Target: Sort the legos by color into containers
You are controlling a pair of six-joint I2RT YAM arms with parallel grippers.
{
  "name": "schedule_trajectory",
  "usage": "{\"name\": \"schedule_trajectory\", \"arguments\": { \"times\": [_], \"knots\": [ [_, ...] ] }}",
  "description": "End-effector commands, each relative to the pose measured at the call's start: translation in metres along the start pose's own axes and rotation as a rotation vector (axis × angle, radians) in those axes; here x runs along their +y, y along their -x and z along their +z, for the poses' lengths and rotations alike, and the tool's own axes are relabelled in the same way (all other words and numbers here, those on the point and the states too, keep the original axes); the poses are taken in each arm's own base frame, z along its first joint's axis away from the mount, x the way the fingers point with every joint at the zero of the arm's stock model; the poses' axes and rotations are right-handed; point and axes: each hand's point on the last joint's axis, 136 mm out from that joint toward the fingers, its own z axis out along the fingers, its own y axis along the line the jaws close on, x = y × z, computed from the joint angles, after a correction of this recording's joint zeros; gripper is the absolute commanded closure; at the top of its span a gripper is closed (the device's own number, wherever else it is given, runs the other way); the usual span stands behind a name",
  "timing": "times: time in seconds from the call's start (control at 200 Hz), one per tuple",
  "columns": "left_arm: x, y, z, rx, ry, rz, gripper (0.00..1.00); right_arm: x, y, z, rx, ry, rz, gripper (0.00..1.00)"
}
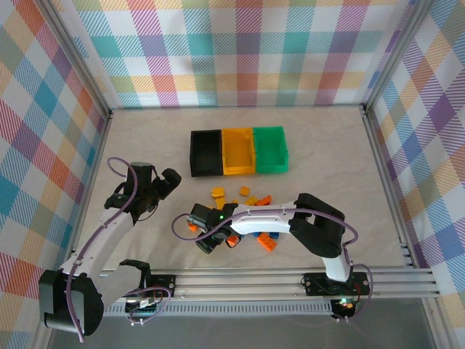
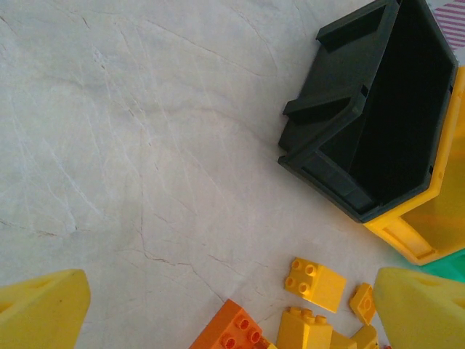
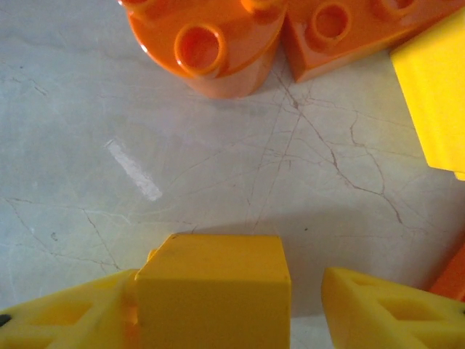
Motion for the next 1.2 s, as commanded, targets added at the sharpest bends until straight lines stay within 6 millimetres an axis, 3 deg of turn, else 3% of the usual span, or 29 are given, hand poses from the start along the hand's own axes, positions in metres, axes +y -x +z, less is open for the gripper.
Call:
{"name": "schedule_trajectory", "arguments": {
  "times": [0.0,0.265,0.385,0.475,0.575,0.725,0.8,1.015,1.195],
  "knots": [
    [0.002,-0.003,0.000,0.017,0.009,0.009,0.00,0.006,-0.001,0.001,0.007,0.012,-0.016,0.41],
    [-0.003,-0.001,-0.002,0.016,-0.003,0.017,0.00,0.003,0.010,-0.015,-0.061,0.019,-0.001,0.54],
    [-0.004,0.000,-0.002,0.018,-0.004,0.017,0.00,-0.011,0.021,-0.036,-0.125,0.014,0.045,0.57],
    [-0.009,0.000,-0.002,0.027,-0.021,0.018,0.00,-0.035,0.031,-0.061,-0.193,-0.006,0.103,0.57],
    [-0.017,-0.001,-0.002,0.028,-0.060,0.015,0.00,-0.081,0.042,-0.096,-0.283,-0.068,0.193,0.57],
    [-0.024,-0.004,-0.009,0.035,-0.084,0.019,0.00,-0.185,0.046,-0.143,-0.400,-0.155,0.462,0.57],
    [-0.025,-0.007,-0.009,0.054,-0.089,0.032,0.00,-0.232,0.048,-0.156,-0.433,-0.181,0.589,0.57],
    [-0.026,-0.015,-0.006,0.085,-0.115,0.056,0.00,-0.333,0.058,-0.145,-0.394,-0.286,0.806,0.58],
    [-0.021,-0.025,-0.005,0.120,-0.100,0.082,0.00,-0.377,0.067,-0.118,-0.320,-0.343,0.868,0.55]
  ]
}}
